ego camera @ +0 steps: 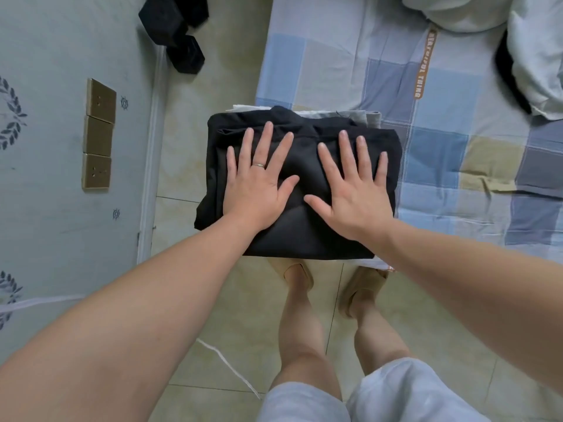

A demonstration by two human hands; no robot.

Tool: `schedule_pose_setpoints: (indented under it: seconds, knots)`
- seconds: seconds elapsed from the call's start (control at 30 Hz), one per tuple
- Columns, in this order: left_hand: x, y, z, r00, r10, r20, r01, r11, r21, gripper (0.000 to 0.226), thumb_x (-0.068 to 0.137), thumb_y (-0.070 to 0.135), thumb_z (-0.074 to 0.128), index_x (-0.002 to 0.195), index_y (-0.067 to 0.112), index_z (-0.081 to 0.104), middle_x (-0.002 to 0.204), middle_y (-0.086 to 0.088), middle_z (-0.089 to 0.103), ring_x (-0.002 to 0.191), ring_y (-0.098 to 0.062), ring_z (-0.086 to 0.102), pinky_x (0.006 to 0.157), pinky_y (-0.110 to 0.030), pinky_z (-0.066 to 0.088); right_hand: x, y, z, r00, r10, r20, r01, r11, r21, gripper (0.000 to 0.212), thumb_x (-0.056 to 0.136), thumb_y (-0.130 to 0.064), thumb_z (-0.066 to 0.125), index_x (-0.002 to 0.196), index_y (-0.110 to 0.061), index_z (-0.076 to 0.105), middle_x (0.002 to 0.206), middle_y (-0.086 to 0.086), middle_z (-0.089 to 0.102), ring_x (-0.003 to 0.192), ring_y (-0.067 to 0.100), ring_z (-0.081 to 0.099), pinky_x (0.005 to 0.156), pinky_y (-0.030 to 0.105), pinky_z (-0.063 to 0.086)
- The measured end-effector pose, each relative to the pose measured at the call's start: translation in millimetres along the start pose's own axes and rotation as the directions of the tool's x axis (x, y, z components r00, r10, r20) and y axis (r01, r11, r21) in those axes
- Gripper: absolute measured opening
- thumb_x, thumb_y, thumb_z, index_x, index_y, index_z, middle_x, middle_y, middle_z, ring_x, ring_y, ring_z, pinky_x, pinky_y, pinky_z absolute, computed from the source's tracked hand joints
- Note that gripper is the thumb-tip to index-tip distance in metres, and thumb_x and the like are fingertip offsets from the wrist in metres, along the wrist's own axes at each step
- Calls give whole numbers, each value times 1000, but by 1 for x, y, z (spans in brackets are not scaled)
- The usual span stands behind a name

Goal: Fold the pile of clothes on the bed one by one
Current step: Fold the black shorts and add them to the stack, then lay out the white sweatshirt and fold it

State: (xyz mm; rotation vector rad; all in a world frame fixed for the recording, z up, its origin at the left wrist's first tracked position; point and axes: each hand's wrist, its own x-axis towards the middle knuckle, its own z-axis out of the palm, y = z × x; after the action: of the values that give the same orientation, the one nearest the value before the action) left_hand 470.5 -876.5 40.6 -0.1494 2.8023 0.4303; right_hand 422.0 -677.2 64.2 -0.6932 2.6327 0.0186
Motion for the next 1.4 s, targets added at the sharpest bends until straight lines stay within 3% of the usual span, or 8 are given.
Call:
schedule_pose_setpoints:
  seconds: [0.3, 0.43, 0.57, 0.7, 0.83, 0.93, 1.17, 1.4]
  knots:
    - [38, -23, 78, 965, 24, -260, -26, 1000, -6, 76, 93, 58, 46, 158, 36, 13, 168, -6, 11, 153, -38, 7, 119, -66, 12, 57, 15, 74, 996, 6, -91, -4, 1000, 25, 99, 88, -78, 38, 161, -22, 2, 165, 29, -2, 153, 46, -1, 118, 69, 11]
    - [45, -29, 101, 950, 48, -308, -52, 999, -4, 77, 92, 57, 47, 158, 37, 12, 167, -6, 8, 153, -39, 6, 119, -67, 10, 65, 21, 95, 991, -23, -132, 26, 999, 26, 101, 87, -78, 41, 161, -19, 5, 163, 31, 2, 152, 49, 1, 117, 70, 10]
    - [47, -24, 95, 975, 21, -219, -15, 999, 29, 76, 95, 59, 40, 158, 38, 4, 168, -4, 1, 154, -38, 2, 119, -67, 9, 69, 21, 89, 999, -22, -41, 25, 998, 64, 102, 86, -80, 35, 161, -21, -2, 164, 28, -6, 153, 46, -4, 119, 68, 6]
    - [43, 0, 60, 992, -121, -24, 122, 992, 45, 74, 99, 60, 30, 158, 40, -10, 168, 2, -16, 155, -31, -11, 121, -62, 5, 71, 29, 51, 975, 8, 222, -30, 995, 94, 102, 85, -82, 33, 153, -37, -28, 163, 12, -31, 152, 33, -22, 121, 62, 2]
    - [19, 45, 5, 928, -314, 201, 334, 940, -75, 74, 103, 50, 38, 158, 39, -10, 167, 8, -20, 155, -23, -12, 123, -59, 10, 50, 43, -21, 896, -32, 443, -33, 990, 137, 98, 92, -57, 55, 155, -44, -19, 168, 0, -16, 156, 30, -3, 122, 58, 15]
    - [3, 82, -43, 877, -358, 320, 422, 893, -159, 67, 103, 54, 34, 160, 37, 3, 168, 10, -13, 156, -22, -7, 123, -57, 11, 17, 65, -83, 915, -51, 401, -24, 984, 179, 84, 97, -46, 51, 158, -43, -6, 170, -6, -5, 156, 26, 4, 121, 56, 19]
    - [-10, 217, -113, 932, -254, 259, 309, 929, -204, 66, 103, 58, 31, 160, 38, 5, 169, 9, -7, 156, -25, -5, 123, -54, 14, -73, 176, -193, 981, 7, 193, -42, 983, 177, 85, 97, -42, 53, 159, -41, -4, 170, -5, 0, 153, 23, 13, 116, 49, 27]
    - [17, 380, -123, 958, -192, 214, 239, 945, -223, 65, 103, 58, 32, 160, 38, 8, 169, 8, -7, 156, -23, -5, 123, -52, 14, -143, 347, -223, 986, 41, 161, -63, 990, 130, 84, 97, -43, 52, 160, -38, -3, 170, -4, -1, 154, 22, 11, 120, 46, 23]
